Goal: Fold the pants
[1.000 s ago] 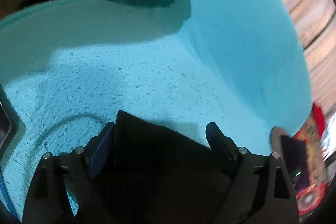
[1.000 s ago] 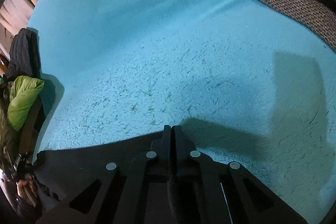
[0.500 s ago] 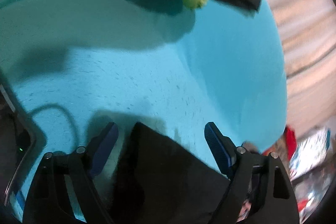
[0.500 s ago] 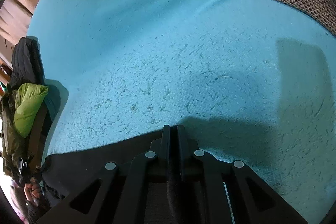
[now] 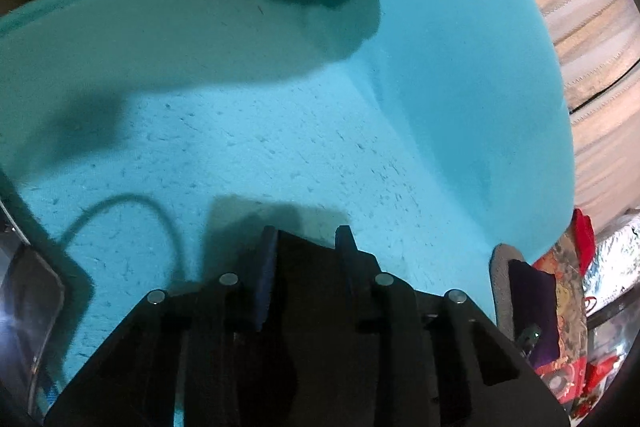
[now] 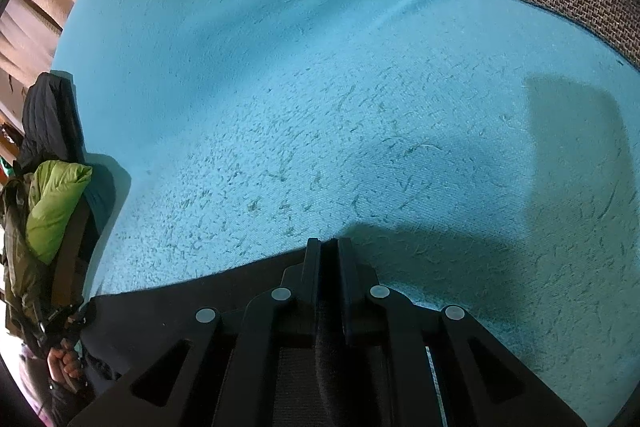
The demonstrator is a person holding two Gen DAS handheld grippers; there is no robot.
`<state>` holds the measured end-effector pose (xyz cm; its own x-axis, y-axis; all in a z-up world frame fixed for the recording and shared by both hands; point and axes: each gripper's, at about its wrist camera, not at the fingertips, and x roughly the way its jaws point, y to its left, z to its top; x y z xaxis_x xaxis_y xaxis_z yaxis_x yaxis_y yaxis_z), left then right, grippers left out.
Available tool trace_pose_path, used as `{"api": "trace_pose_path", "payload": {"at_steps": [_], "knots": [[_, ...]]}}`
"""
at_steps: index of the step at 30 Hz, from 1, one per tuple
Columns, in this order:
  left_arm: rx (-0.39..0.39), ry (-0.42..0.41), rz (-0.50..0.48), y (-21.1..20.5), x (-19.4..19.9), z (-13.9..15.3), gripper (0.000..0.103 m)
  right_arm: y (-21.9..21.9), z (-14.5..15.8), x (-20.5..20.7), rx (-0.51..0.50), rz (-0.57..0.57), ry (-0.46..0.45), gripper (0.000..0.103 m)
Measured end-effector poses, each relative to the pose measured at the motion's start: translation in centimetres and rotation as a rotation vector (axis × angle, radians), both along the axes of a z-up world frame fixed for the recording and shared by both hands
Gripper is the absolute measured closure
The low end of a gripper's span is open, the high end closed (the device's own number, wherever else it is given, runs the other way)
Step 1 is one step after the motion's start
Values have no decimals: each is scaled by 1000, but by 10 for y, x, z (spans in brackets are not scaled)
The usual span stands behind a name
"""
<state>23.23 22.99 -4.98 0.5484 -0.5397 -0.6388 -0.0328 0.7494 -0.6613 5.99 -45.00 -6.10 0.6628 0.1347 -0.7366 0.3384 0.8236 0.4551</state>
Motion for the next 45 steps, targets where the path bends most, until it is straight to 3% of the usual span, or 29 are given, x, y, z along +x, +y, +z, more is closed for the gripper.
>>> {"api": "trace_pose_path", "payload": {"at_steps": [7, 15, 17, 18, 20, 30, 34, 37, 45], "knots": [[-37, 46, -65, -9, -2, -5, 76, -2, 0, -1, 1, -1, 0, 94], [-32, 38, -25, -12, 5, -5, 76, -1, 1, 0, -3, -2, -1, 94], [-11, 38, -21, -14, 6, -5, 83, 0, 1, 0, -3, 1, -2, 94], [4, 40, -20, -14, 6, -6, 98, 1, 1, 1, -15, 11, -1, 94], [37, 45, -4, -12, 5, -5, 103, 5, 6, 2, -67, 33, -11, 101], [241, -200, -47, -34, -42, 60, 103, 23, 58, -22, -221, 101, -193, 102], [283, -264, -44, -32, -80, 74, 103, 32, 65, -45, -262, 198, -209, 102], [292, -266, -34, -20, -105, 73, 102, 33, 66, -72, -296, 291, -215, 102], [261, -166, -45, 6, -157, 46, 102, 44, 67, -125, -380, 532, -166, 102]]}}
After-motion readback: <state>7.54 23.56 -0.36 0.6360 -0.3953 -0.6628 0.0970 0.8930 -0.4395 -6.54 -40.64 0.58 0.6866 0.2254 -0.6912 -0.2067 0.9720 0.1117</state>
